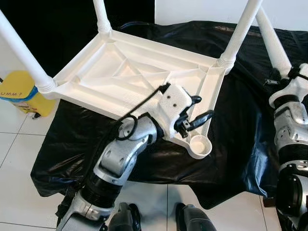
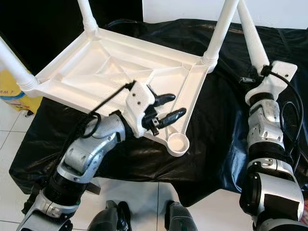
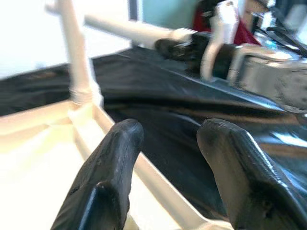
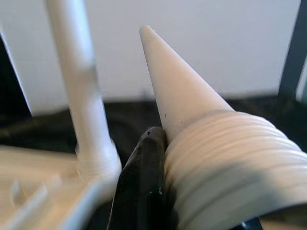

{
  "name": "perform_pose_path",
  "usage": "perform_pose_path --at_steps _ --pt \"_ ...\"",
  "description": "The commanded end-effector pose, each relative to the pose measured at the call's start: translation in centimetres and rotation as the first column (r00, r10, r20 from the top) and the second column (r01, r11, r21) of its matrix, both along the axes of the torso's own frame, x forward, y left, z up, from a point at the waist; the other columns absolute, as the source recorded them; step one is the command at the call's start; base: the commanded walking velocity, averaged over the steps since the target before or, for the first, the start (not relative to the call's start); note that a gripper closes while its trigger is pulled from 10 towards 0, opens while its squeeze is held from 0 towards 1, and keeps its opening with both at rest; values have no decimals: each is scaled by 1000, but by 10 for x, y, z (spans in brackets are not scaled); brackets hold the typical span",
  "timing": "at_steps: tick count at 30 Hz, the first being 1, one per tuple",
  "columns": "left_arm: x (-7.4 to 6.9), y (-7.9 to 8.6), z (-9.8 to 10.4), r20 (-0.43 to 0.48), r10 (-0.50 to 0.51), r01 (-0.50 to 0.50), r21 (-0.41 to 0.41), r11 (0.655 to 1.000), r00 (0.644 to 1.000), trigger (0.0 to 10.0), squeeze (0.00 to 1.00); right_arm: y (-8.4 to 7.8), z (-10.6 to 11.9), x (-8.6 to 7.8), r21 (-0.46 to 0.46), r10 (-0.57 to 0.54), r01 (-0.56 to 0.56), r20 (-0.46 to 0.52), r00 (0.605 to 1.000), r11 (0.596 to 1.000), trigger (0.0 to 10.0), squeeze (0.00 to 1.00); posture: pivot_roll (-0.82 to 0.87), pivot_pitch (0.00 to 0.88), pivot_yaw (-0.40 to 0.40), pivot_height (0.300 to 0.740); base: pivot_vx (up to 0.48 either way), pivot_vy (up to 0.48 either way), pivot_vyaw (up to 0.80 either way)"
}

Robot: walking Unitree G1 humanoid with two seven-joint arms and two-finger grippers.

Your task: Building children table

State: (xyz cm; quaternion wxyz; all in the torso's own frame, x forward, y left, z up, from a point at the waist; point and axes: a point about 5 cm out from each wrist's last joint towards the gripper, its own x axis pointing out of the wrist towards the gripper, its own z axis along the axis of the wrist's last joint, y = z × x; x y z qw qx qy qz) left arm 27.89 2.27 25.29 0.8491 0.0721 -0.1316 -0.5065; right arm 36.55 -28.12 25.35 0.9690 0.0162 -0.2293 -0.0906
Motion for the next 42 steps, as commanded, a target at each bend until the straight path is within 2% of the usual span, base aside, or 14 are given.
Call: perform_pose_path --at_steps 1,5,7,8,15,27,28,31,32,34,38,40,41,42 --pt "2 1 -2 -30 16 -16 -11 1000 999 10000 0 -1 20 -4 -38 -18 21 86 996 999 10000 0 10 142 -62 740 0 0 0" --pt "4 5 1 -39 25 -26 -24 999 999 10000 0 2 28 -4 -61 -16 23 115 993 998 10000 0 9 133 -60 740 0 0 0" --pt "9 9 8 -54 35 -38 -61 997 998 10000 0 9 46 -8 -99 -10 30 193 981 995 10000 0 8 124 -55 740 0 0 0" --pt "9 9 8 -54 35 -38 -61 997 998 10000 0 9 46 -8 -99 -10 30 193 981 995 10000 0 8 124 -55 740 0 0 0" --pt "19 16 19 -47 97 -102 -110 989 994 10000 0 18 79 -19 -168 6 58 358 934 984 10000 0 -4 118 -71 740 0 0 0" --pt "25 31 30 -70 81 -91 -158 983 994 10000 0 39 105 -27 -233 78 36 463 883 972 10000 0 -15 106 -61 740 0 0 0" --pt "26 33 32 -73 74 -85 -166 982 995 10000 0 42 110 -28 -243 90 33 480 872 970 10000 0 -16 104 -58 740 0 0 0" --pt "32 35 41 -89 37 -55 -205 977 995 10000 0 58 139 -39 -286 168 6 582 796 958 10000 0 -16 94 -53 740 0 0 0" --pt "32 35 41 -89 37 -55 -205 977 995 10000 0 58 139 -39 -286 168 6 582 796 958 10000 0 -16 94 -53 740 0 0 0" --pt "38 35 43 -125 20 -49 -233 971 992 10000 0 70 152 -46 -329 227 -14 619 752 944 10000 0 -18 94 -46 740 0 0 0" --pt "43 38 45 -157 12 -52 -253 966 987 10000 0 81 160 -49 -370 281 -38 630 724 928 10000 0 -18 94 -45 740 0 0 0" --pt "43 38 45 -157 12 -52 -253 966 987 10000 0 81 160 -49 -370 281 -38 630 724 928 10000 0 -18 94 -45 740 0 0 0" --pt "46 42 49 -174 1 -49 -272 961 985 10000 0 88 159 -50 -401 323 -66 618 717 914 10000 0 -25 89 -38 740 0 0 0" --pt "46 42 49 -174 1 -49 -272 961 985 10000 0 88 159 -50 -401 323 -66 618 717 914 10000 0 -25 89 -38 740 0 0 0"
